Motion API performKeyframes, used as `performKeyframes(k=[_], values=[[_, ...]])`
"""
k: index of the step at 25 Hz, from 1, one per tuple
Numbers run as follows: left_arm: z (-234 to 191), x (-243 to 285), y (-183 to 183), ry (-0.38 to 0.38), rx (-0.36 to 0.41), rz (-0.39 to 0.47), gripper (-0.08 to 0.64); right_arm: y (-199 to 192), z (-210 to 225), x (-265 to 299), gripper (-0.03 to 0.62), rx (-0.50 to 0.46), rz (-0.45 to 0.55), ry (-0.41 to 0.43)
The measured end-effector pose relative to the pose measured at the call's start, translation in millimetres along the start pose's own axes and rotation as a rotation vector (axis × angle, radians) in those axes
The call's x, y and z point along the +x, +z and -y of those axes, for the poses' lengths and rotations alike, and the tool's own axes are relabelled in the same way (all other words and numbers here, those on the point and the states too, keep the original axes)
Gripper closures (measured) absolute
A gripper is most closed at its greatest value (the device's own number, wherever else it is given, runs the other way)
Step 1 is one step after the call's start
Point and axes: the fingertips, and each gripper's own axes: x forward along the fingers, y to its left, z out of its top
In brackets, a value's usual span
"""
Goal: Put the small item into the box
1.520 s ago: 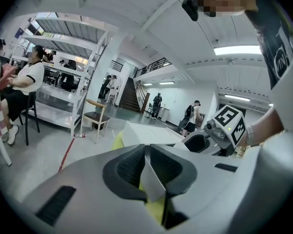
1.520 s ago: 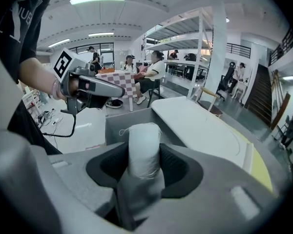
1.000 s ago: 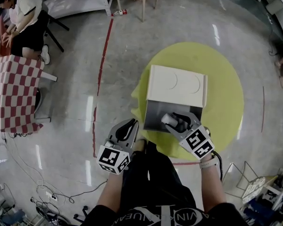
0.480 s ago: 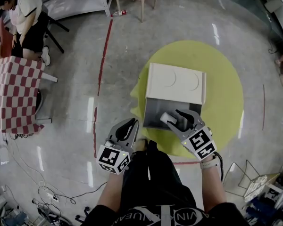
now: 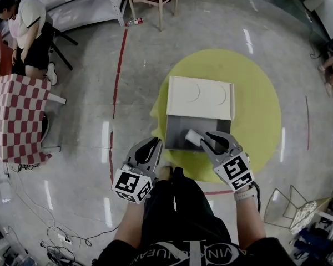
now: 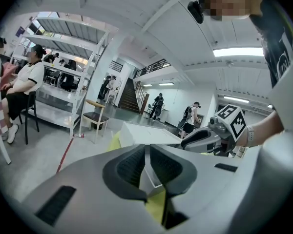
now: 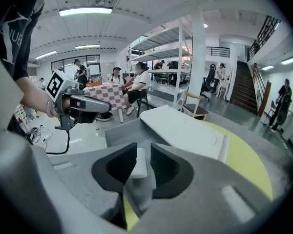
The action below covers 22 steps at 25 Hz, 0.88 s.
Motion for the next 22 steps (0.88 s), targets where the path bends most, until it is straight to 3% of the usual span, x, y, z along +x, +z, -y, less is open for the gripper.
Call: performKeyframes(k=[8, 22], values=[[11.3, 3.4, 18.5, -0.027, 0.027, 0.024, 0.523, 5.5, 7.8, -24.7, 0.586, 0.069, 0.057, -0.061], [30.5, 4.6, 57.0, -0.062, 0.096, 0.076, 0.523, 35.8, 15.1, -64.7, 0.586, 0.248, 0.259, -0.096]])
